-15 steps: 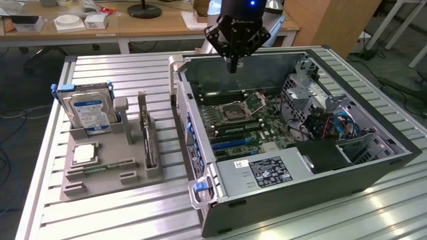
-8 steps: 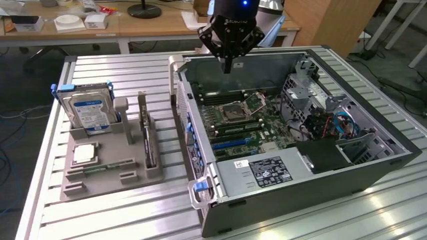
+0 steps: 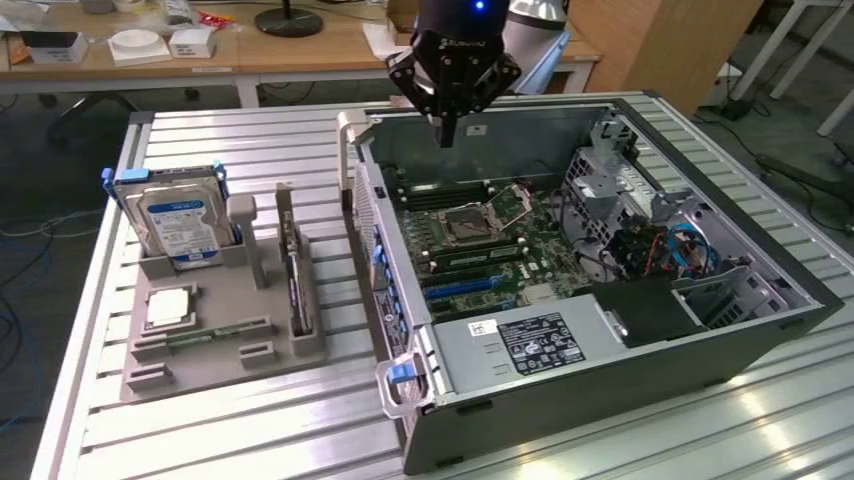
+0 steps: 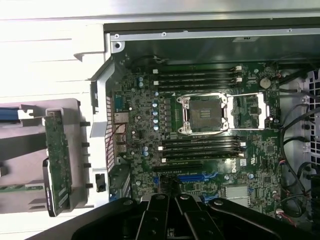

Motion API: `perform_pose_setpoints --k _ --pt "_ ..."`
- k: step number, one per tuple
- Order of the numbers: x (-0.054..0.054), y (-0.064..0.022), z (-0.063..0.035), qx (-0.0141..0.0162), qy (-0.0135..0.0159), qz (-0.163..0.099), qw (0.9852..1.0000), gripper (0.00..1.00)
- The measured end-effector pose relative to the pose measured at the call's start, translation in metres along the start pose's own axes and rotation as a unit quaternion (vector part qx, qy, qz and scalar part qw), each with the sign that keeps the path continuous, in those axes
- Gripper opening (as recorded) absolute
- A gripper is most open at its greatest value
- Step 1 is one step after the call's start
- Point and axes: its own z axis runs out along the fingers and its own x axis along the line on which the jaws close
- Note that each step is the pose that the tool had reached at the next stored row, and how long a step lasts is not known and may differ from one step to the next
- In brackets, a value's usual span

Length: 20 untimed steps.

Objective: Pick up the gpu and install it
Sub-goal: 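Reach for the gpu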

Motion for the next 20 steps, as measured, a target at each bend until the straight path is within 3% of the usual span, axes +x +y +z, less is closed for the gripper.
perform_pose_setpoints --k 20 --pt "0.024 -0.0018 -0.0006 0.0000 0.0000 0.000 1.0000 0.10"
